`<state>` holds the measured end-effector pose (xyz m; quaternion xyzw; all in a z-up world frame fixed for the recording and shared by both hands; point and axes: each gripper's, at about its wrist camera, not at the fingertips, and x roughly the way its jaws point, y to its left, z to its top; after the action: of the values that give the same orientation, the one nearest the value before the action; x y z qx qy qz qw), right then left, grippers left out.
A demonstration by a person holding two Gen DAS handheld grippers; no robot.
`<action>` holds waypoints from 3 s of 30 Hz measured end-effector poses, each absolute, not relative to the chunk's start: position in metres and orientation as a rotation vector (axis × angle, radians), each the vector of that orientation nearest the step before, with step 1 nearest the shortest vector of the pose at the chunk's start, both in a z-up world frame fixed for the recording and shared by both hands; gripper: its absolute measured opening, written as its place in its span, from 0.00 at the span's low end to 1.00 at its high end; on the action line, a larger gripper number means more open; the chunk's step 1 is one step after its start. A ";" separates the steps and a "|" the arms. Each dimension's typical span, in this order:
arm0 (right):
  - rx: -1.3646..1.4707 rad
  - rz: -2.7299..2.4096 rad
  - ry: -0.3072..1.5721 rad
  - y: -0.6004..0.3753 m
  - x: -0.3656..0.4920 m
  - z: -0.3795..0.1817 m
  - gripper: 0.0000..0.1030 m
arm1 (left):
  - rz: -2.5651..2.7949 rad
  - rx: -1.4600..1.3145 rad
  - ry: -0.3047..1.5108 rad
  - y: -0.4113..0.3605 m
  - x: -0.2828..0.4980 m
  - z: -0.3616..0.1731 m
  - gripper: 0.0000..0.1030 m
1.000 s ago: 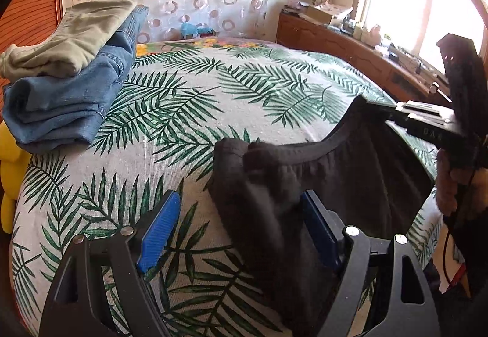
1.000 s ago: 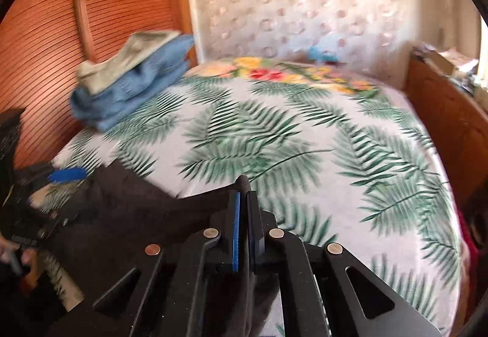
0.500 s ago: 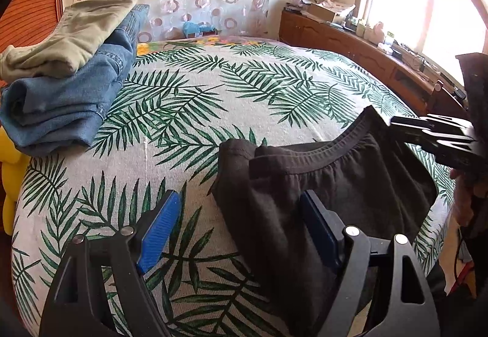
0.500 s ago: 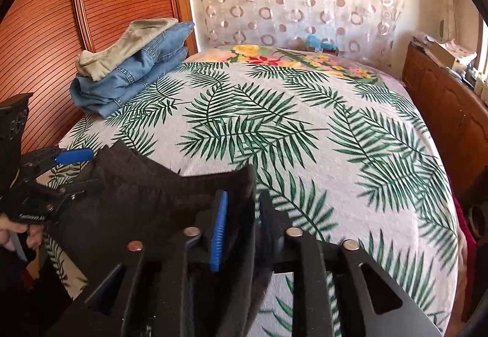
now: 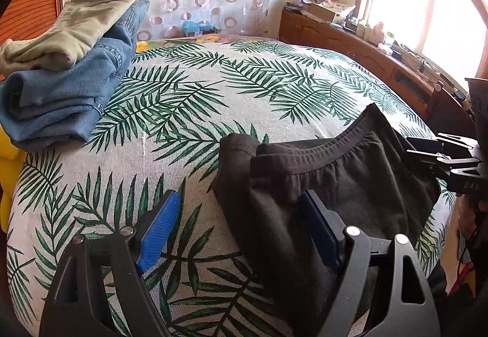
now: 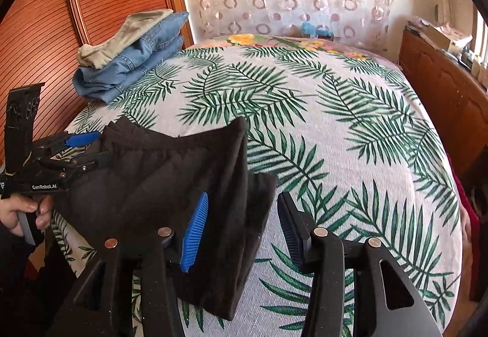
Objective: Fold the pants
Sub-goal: 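Grasp the folded black pants' edge with the right gripper, then lift the folded pants with the right gripper while the left gripper pinches the other end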
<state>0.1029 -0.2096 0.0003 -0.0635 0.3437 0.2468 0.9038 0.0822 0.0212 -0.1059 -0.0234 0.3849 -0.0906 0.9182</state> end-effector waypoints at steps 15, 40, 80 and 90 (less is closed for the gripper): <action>-0.158 0.471 0.660 -0.190 0.104 -0.017 0.48 | -0.248 -0.087 0.802 0.024 0.086 -0.103 0.61; -0.091 0.562 0.564 -0.202 0.077 0.014 0.10 | -0.322 -0.082 0.628 0.010 0.049 -0.044 0.11; -0.194 0.651 0.441 -0.144 0.157 0.081 0.10 | -0.196 -0.047 0.509 0.067 0.090 0.014 0.11; -0.236 0.696 0.393 -0.116 0.193 0.104 0.10 | -0.141 -0.035 0.465 0.098 0.106 0.041 0.11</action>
<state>0.1931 -0.1159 0.1036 -0.1146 0.1908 0.3380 0.9145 0.1065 0.0978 0.0414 -0.0171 0.2301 -0.0698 0.9705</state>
